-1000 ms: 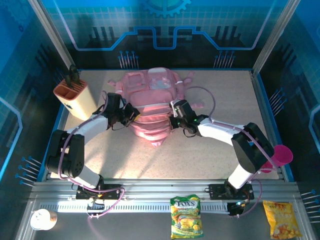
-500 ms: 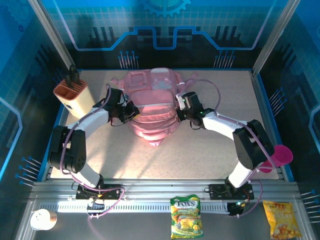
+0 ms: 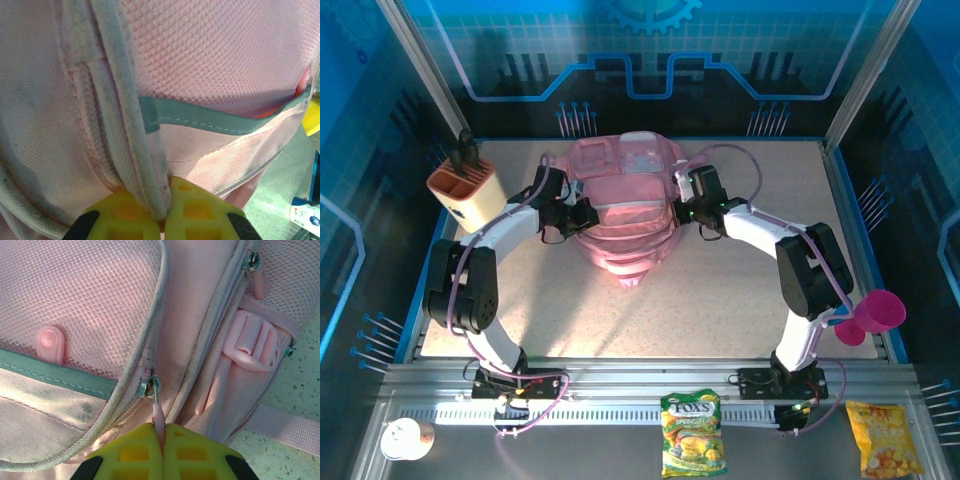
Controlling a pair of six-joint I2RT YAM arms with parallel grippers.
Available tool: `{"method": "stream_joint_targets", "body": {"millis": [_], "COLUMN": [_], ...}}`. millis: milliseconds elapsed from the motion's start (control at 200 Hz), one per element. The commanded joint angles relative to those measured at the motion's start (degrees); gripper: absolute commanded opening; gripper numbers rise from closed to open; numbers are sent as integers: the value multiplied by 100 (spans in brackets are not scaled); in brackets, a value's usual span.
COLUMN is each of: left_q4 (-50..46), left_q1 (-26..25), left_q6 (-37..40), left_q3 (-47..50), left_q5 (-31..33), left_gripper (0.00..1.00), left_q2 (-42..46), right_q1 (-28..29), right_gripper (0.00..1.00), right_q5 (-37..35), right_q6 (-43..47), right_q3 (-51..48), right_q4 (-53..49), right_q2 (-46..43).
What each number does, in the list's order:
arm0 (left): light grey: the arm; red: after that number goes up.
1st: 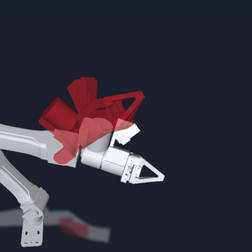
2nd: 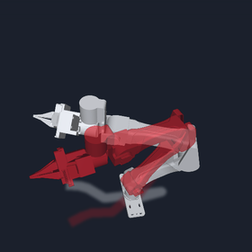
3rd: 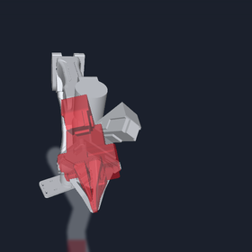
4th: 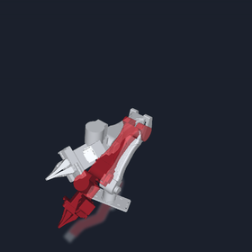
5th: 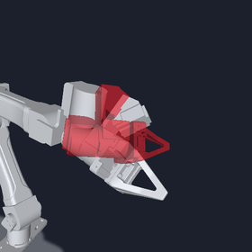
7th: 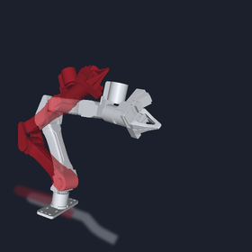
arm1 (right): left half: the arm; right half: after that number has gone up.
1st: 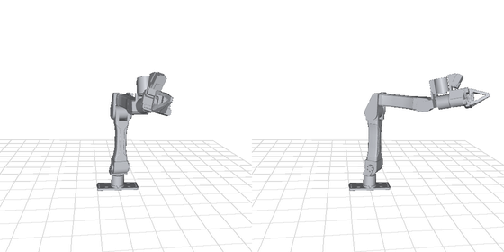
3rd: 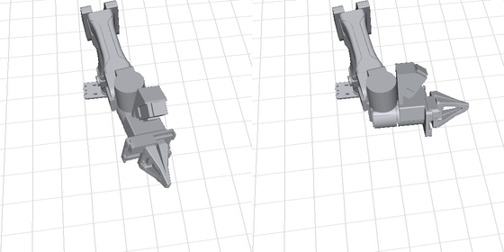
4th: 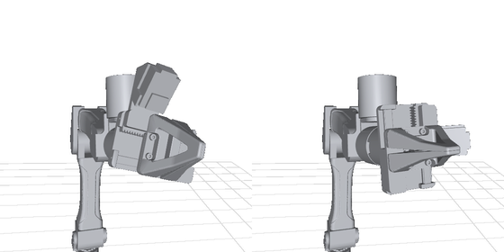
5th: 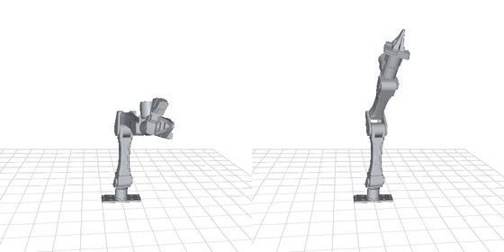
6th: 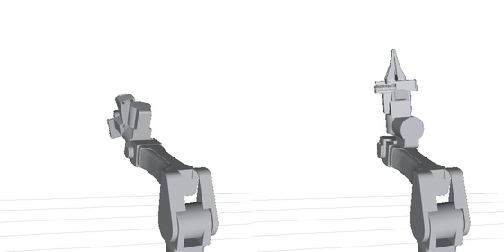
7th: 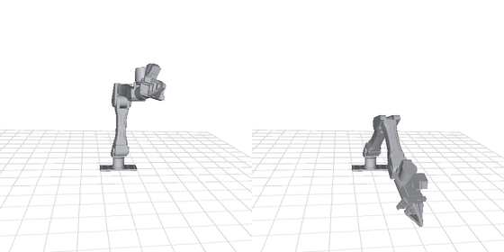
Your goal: Pack books, pencil case, and school supplies into a backpack
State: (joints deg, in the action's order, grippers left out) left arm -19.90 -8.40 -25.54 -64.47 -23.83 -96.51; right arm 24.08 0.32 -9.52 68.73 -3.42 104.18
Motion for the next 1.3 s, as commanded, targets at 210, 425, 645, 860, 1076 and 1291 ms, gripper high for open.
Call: {"method": "stream_joint_targets", "body": {"millis": [210, 425, 645, 860, 1076, 1291], "left_q4": [-612, 265, 1537, 2674, 4315, 5258], "left_q1": [-100, -91, -65, 44, 180, 321], "left_q6": [805, 373, 357, 726, 1444, 2259], "left_q3": [-163, 658, 2167, 3526, 4479, 4549], "left_q5": [163, 1830, 3988, 5474, 5766, 4964], "left_gripper": [23, 69, 99, 99, 99, 99], "left_q2": [87, 1435, 2801, 3530, 3510, 2664], "right_q1": [-490, -523, -688, -1080, -1465, -1601], "right_gripper": [25, 86, 100, 100, 100, 100], "right_q5": [-722, -1611, -2881, -3719, -3438, -2258], "right_q6": [-546, -700, -569, -491, 141, 690], "right_q3": [-1095, -2131, -2848, -3590, -4382, -4926], "right_q4": [312, 302, 303, 783, 2303, 4491], "right_q2": [-1328, -2865, -4031, -4207, -3674, -2986]}}
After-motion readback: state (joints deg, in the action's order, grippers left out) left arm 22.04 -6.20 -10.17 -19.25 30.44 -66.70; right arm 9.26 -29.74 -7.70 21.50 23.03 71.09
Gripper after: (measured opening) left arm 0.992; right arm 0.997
